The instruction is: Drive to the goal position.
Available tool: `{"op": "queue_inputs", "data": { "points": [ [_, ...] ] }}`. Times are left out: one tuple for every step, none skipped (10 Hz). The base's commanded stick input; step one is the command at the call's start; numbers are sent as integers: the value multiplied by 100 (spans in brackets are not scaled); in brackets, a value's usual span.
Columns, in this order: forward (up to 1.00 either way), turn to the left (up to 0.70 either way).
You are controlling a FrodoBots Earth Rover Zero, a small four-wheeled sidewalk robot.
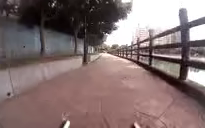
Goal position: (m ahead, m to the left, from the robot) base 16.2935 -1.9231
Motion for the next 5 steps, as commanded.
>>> {"op": "queue_inputs", "data": {
  "points": [
    [100,-26],
    [100,-4],
    [100,0],
    [100,0],
    [100,0]
  ]
}}
